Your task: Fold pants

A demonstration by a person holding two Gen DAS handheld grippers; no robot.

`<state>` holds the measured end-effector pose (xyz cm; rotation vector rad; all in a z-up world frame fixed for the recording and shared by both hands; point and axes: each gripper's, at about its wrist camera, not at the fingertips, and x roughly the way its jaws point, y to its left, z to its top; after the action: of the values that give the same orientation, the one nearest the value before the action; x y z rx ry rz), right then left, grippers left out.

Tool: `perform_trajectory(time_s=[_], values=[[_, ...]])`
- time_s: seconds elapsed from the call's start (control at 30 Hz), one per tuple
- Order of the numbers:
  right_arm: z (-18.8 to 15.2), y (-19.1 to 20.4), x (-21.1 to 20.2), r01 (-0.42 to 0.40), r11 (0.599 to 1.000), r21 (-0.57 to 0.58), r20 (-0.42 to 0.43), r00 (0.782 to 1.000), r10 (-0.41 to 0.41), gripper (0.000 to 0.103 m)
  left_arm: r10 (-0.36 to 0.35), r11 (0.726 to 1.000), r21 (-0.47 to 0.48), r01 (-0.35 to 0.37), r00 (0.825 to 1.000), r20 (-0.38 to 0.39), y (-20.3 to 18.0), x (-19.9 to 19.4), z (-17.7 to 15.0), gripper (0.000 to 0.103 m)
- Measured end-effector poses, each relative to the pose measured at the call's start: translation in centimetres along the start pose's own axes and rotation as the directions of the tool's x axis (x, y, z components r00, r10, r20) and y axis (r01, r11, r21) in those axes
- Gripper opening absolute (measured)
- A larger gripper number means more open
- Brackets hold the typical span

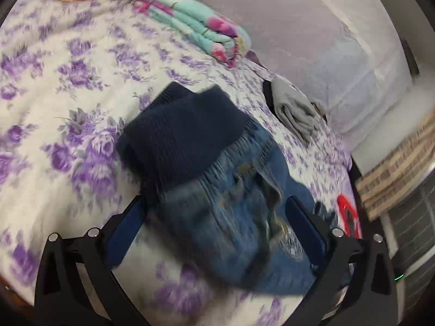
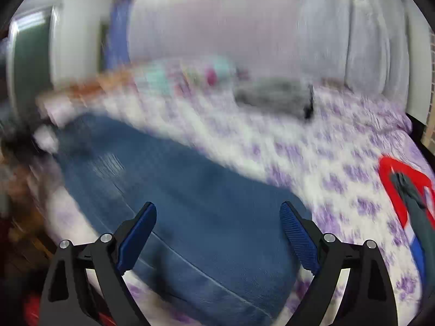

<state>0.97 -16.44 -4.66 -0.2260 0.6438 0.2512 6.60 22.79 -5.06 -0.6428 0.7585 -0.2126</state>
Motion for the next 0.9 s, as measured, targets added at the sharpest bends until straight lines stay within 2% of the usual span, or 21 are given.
perform_trajectory(time_s=[0.03,0.07,0.1,0.13,0.2,0.3,0.4,0.5,0.57,0.63,0.67,0.7,0.8,0.9], values=[[-0.5,0.2,0.8,0.010,1.000,-0.020,-0.012,1.000,-0.010,0.095,0.016,1.000,0.011,-0.016,1.000,0.014,-0.2,0.3,0.2,0.099],[-0.8,0.4,0.5,0.017,1.000,-0.025,0.033,0.999,-0.016,0.095,0.031,0.999,0.024,-0.031,0.999,0.017,-0.4,0.6,0.2,0.099],[-0.8,0.4,0.1,0.017,1.000,-0.019,0.038,0.999,-0.016,0.095,0.049,0.998,0.036,-0.050,0.999,0.018,-0.7,0.8,0.0,0.099],[-0.6,0.2,-0.3,0.006,1.000,-0.014,0.040,0.999,-0.005,0.095,0.070,0.996,0.058,-0.072,0.997,0.028,-1.1,0.9,-0.3,0.099],[-0.3,-0.7,-1.7,-0.029,1.000,0.002,0.099,0.995,0.029,0.095,0.094,0.991,0.096,-0.097,0.995,0.040,-1.4,1.0,-1.0,0.099],[0.2,-3.3,-3.7,0.002,0.998,0.057,0.168,0.986,-0.012,0.096,0.132,0.982,0.130,-0.140,0.989,0.068,-1.8,1.0,-1.6,0.099],[0.0,-5.6,-2.9,0.032,0.995,0.099,0.125,0.991,-0.044,0.096,0.181,0.977,0.101,-0.188,0.981,0.075,-2.2,1.8,-0.7,0.099],[-1.7,-5.9,0.5,0.043,0.995,0.089,-0.003,0.999,-0.043,0.097,0.175,0.979,0.087,-0.184,0.980,0.097,-2.0,2.6,0.1,0.099],[-2.2,-6.6,0.2,0.011,0.991,0.137,0.040,0.999,-0.017,0.099,0.183,0.977,0.084,-0.195,0.974,0.135,-2.2,2.4,-0.1,0.093],[-2.3,-7.4,-0.2,-0.035,0.985,0.171,0.064,0.998,0.025,0.099,0.226,0.964,0.099,-0.245,0.959,0.173,-2.6,1.8,-0.4,0.074],[-2.4,-8.0,-0.8,-0.041,0.981,0.189,0.103,0.994,0.021,0.099,0.236,0.960,0.104,-0.259,0.953,0.192,-2.9,1.3,-0.4,0.070],[-2.4,-8.6,-1.6,-0.025,0.978,0.205,0.144,0.990,-0.005,0.099,0.234,0.960,0.104,-0.258,0.952,0.199,-3.0,0.9,-0.2,0.058],[-2.3,-10.4,-3.0,0.005,0.973,0.230,0.189,0.981,-0.049,0.099,0.236,0.956,0.126,-0.266,0.949,0.210,-4.3,-0.5,0.2,0.049],[-2.8,-11.8,-2.5,0.039,0.970,0.242,0.167,0.983,-0.081,0.099,0.281,0.916,0.210,-0.343,0.919,0.278,-7.5,-1.3,-0.1,0.039]])
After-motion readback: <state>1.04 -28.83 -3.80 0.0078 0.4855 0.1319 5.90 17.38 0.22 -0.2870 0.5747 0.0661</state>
